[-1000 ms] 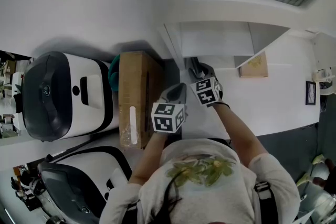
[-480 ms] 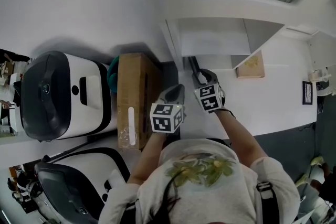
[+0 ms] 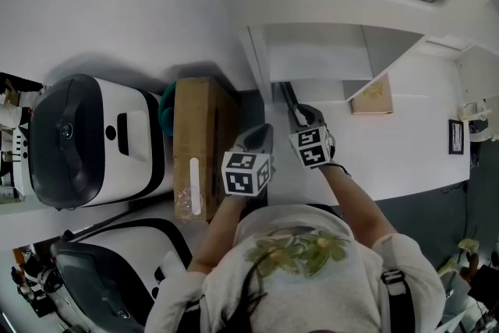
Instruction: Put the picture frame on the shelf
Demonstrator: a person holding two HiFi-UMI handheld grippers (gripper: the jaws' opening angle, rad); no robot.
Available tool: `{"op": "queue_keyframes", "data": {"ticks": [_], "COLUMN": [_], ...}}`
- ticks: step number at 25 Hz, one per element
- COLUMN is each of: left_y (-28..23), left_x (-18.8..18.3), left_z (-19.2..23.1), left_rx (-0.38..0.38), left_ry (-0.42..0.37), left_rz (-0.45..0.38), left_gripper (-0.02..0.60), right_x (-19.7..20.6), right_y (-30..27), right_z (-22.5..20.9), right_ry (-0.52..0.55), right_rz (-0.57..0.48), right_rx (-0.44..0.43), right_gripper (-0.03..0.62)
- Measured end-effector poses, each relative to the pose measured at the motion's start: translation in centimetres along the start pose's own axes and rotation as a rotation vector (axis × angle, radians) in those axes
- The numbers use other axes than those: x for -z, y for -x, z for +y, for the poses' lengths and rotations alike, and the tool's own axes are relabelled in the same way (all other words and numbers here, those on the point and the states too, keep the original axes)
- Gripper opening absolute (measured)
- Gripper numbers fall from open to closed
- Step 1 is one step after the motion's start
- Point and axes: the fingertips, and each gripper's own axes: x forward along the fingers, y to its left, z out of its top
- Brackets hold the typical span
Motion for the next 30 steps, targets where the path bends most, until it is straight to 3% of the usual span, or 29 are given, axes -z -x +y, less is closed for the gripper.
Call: {"op": "queue_keyframes", "data": {"ticks": [30], "left_y": [-0.3], "left_x": [-0.3], "left_z": [1.0], "left_rx": [-0.020], "left_ry": [0.010], "left_rz": [0.000], "left_gripper": [0.023], "right_x": [-2.1], "right_y": [-3.2], "right_z": [0.1], "right_ry": [-0.030], "right_rz": [-0.025], "right_rx": [-0.053], "right_gripper": [0.087]}}
